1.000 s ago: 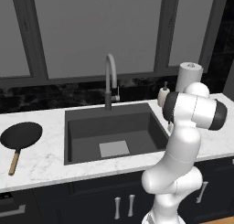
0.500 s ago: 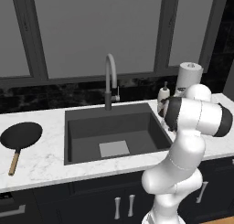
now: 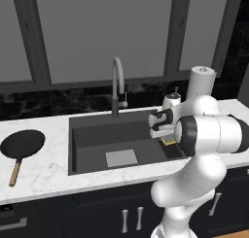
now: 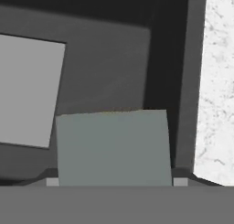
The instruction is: Pick the pan and sponge and place them into the sink. Then turn on the water.
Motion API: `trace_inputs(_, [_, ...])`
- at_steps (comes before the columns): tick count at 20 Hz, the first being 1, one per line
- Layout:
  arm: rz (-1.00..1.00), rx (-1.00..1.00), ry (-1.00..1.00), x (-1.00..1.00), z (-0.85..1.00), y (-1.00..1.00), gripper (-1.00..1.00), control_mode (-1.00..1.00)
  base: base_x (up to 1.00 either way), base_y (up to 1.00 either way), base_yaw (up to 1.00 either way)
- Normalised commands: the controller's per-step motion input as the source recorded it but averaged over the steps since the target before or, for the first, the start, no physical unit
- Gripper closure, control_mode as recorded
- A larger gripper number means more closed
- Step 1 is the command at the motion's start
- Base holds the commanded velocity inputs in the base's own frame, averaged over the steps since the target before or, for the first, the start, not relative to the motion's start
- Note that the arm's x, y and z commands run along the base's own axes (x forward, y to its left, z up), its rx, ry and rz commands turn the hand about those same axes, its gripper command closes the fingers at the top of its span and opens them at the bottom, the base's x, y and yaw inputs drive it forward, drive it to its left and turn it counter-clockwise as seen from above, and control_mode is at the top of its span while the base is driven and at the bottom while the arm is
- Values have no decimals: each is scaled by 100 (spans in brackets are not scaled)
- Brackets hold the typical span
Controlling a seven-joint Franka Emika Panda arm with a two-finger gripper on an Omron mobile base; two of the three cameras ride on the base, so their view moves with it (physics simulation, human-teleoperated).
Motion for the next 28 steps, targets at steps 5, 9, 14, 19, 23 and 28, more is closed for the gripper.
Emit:
trace_inputs(5, [8, 0, 9, 24, -5, 41, 100, -100, 0, 0, 0])
trace_inputs(9, [9, 1, 3, 60, -36, 13, 100, -100, 0, 0, 0])
trace_inputs(14, [8, 3, 0, 65, -58, 3, 100, -100, 0, 0, 0])
trace_inputs(19, [5, 4, 0, 28, -53, 1, 100, -100, 0, 0, 0])
trace_inputs(23, [1, 4, -4, 18, -53, 4, 100, -100, 0, 0, 0])
trace_inputs(28, [0, 2, -3, 26, -50, 9, 100, -100, 0, 0, 0])
